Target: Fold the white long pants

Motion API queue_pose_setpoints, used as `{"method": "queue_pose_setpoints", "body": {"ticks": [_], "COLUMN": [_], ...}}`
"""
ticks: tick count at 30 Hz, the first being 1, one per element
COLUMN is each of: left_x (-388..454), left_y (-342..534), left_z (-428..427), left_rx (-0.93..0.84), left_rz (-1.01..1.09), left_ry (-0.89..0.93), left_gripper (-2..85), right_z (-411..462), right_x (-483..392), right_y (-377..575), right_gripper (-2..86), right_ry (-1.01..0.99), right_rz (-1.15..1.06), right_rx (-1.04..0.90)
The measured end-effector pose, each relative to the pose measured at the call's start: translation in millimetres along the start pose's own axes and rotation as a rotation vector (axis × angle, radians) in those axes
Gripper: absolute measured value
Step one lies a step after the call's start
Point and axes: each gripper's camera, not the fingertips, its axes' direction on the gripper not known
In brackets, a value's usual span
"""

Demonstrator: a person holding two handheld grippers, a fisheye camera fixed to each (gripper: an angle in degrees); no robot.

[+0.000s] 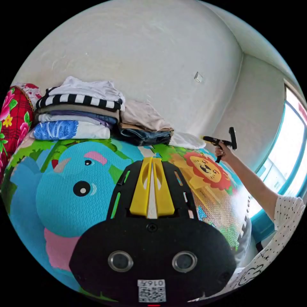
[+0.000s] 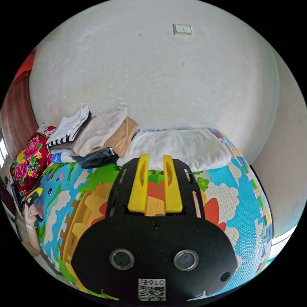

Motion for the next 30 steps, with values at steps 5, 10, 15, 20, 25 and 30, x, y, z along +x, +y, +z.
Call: {"method": "queue_pose_setpoints", "body": {"ticks": [5,10,15,20,25,30], "left_x": [-4.2,-17.9,-34.2,-34.3,-33.1,-31.8], "left_y": [12.0,23.2,27.4,30.7,35.5,41.2], "left_z": [-13.9,-43.0,-58.7,-69.6,-79.3,-85.7], "left_rx": [0.059,0.16,0.171,0.168,0.175,0.181], "left_rz": [0.054,0.11,0.044,0.056,0.047,0.022], "left_ry": [0.038,0.235,0.299,0.342,0.359,0.392], "left_gripper": [-1.0,-1.0,-1.0,-1.0,-1.0,-1.0], "right_z": [77.0,144.0,164.3,169.5,137.2,47.3], "right_x": [-35.7,-101.6,-132.3,-150.6,-156.9,-134.8], "right_y": [-5.7,9.2,14.8,28.5,70.1,125.3], "right_gripper": [17.6,19.2,14.1,7.1,5.9,4.3], "right_ry": [-0.004,0.294,0.345,0.401,0.426,0.335], "right_rz": [-0.113,-0.376,-0.513,-0.604,-0.647,-0.487], "right_rx": [-0.248,-0.378,-0.341,-0.392,-0.357,-0.32]}}
